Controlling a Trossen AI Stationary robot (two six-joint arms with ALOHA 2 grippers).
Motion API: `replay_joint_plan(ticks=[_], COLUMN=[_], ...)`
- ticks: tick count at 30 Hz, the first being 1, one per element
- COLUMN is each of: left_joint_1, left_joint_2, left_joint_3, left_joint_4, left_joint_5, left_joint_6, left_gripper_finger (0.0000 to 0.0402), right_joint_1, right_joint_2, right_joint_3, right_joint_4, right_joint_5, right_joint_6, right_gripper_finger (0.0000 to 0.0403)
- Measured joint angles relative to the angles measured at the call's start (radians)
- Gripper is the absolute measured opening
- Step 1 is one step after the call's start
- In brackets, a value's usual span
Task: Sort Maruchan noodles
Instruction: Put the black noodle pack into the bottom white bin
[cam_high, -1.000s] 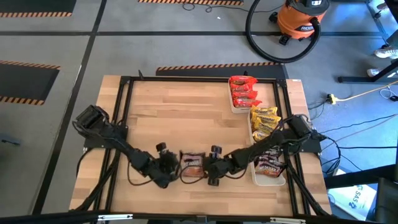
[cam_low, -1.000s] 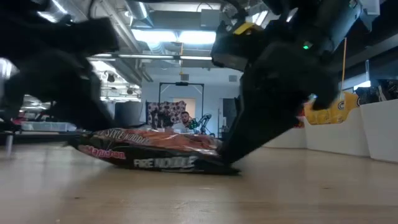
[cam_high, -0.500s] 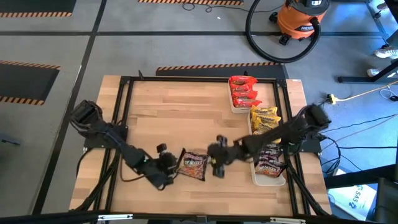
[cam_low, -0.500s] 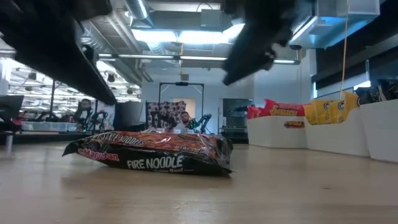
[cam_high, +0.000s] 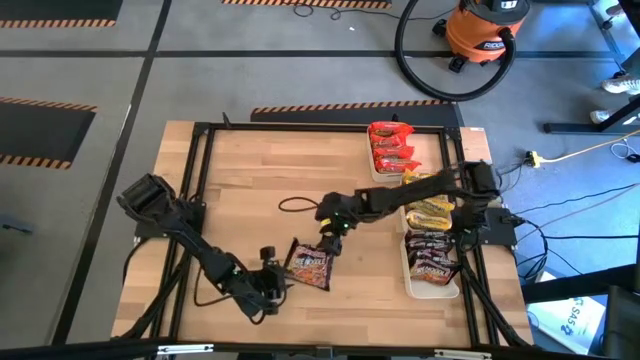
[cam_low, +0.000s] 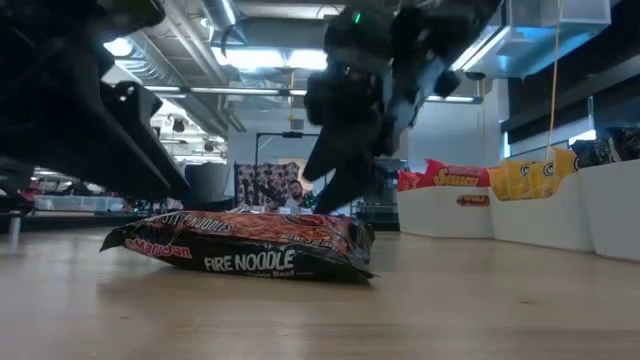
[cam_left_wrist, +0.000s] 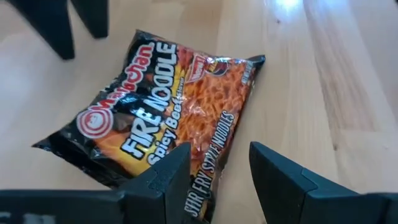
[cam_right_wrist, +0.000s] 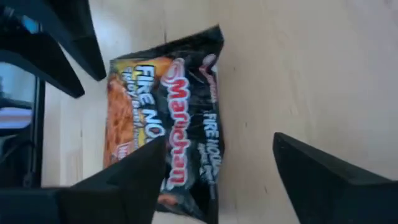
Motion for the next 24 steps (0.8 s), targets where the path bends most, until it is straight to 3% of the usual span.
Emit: replay_joint_plan(ticks=[7,24], left_joint_1=[0.005,0.062], left_joint_2=[0.048,0.144], left_joint_3=[0.001,0.005], left_joint_4=[0.041,0.060], left_joint_5=[0.001,-0.004], left_joint_6=[0.019,-0.001], left_gripper_finger=[0.0158,0.0158], right_joint_1=[-0.032,-0.024], right_joint_2=[0.106,0.145], right_joint_3=[0.001,0.004], right_joint_4=[0.102,0.134], right_joint_5=[-0.081,-0.251], right_joint_6=[0.042,0.106], right_gripper_finger=[0.0317,0.0319])
